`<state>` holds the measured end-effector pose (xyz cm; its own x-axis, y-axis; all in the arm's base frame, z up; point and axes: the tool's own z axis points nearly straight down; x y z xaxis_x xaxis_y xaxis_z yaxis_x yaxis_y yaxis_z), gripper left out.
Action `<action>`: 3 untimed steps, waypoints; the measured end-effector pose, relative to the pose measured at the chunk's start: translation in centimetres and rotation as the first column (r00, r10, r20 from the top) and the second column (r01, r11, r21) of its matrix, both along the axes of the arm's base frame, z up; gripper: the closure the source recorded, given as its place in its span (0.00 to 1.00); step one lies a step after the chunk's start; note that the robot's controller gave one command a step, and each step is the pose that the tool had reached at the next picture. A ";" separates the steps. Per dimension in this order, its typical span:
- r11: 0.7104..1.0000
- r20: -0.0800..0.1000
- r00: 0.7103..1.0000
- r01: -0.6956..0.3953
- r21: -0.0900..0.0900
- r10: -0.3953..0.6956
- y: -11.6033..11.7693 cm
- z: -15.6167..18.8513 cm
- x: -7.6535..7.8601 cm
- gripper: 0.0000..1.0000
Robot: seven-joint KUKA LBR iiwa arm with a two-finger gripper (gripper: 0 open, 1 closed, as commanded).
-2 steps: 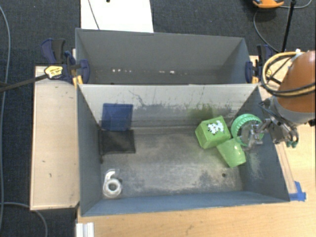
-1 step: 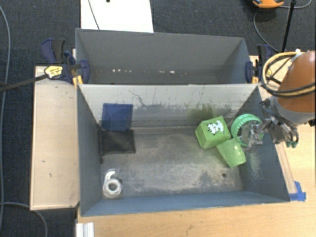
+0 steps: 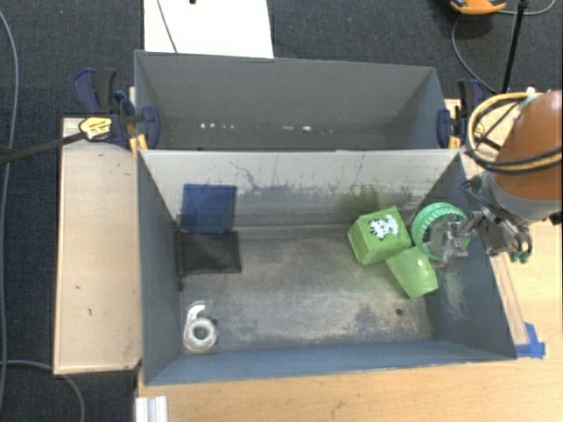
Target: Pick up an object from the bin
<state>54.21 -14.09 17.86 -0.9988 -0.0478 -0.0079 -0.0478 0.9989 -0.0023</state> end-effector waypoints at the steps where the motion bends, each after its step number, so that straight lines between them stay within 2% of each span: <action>1: 1.000 0.000 1.000 -0.002 0.000 0.002 0.0 0.0 0.0 1.00; 3: 1.000 0.000 1.000 -0.002 0.000 0.002 0.0 0.0 0.0 1.00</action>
Offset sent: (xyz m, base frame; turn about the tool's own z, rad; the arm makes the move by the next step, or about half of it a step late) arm 0.0000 0.0000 0.0000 0.0000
